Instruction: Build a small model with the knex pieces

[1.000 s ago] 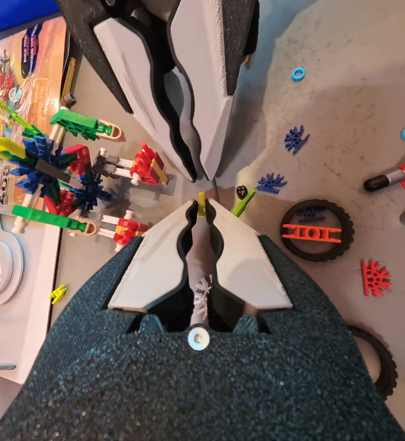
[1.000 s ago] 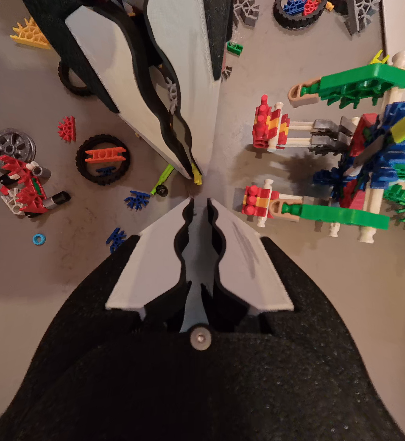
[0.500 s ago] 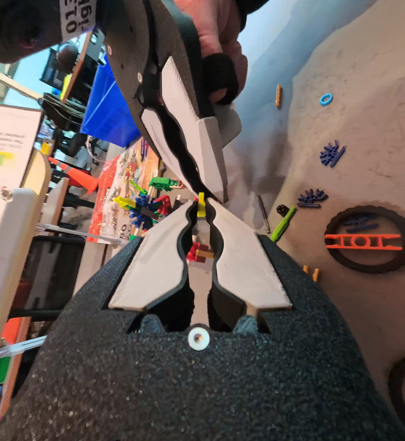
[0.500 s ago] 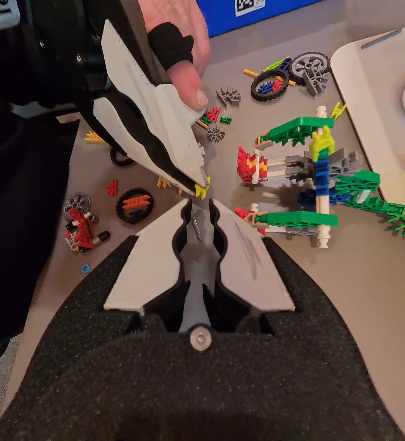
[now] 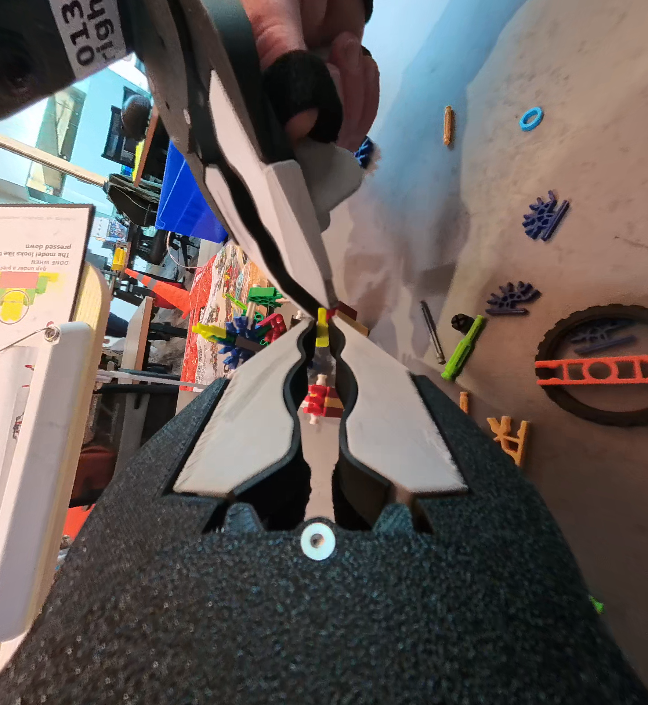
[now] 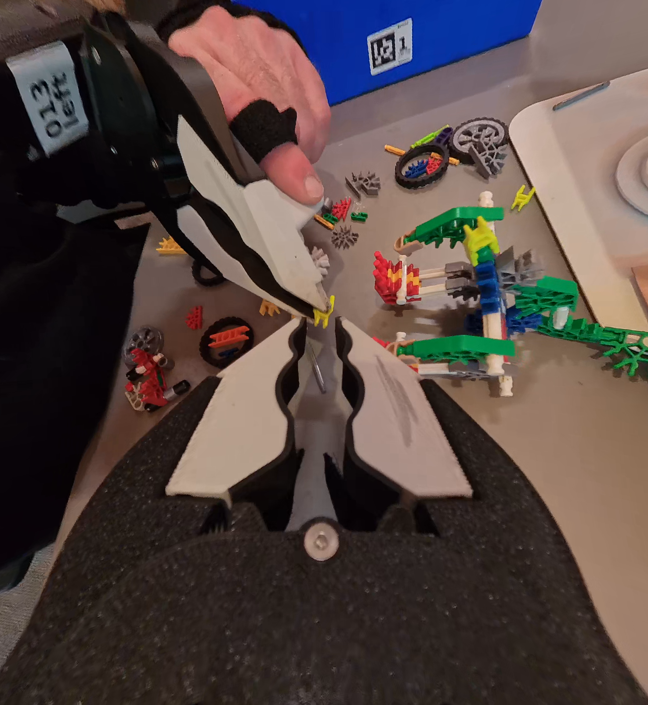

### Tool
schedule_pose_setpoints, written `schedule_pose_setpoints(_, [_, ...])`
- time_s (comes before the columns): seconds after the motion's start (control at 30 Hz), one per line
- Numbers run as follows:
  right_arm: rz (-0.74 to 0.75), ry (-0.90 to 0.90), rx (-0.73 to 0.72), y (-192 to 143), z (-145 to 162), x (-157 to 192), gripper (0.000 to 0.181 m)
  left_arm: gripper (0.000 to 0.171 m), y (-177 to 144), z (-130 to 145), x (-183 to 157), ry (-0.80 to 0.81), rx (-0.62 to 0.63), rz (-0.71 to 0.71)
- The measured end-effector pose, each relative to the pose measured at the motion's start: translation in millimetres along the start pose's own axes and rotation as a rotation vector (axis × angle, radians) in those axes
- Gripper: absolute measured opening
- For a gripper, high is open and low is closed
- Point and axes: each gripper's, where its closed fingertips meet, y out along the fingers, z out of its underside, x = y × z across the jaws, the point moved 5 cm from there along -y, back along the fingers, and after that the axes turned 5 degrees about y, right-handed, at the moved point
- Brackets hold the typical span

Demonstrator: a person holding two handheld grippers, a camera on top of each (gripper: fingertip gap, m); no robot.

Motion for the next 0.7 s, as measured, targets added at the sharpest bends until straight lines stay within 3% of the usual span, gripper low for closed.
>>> schedule_pose_setpoints(0.43, [0.011, -0.035, -0.023, -1.1, -3.3, -0.2, 0.006, 0.004, 0.4, -2.2, 2.4, -0.024, -0.018, -0.024])
schedule_pose_setpoints(0.7, [0.059, -0.153, -0.010, -5.2, 0.0, -0.2, 0.006, 0.013, -1.5, 1.6, 7.9, -0.370, -0.109, 0.117])
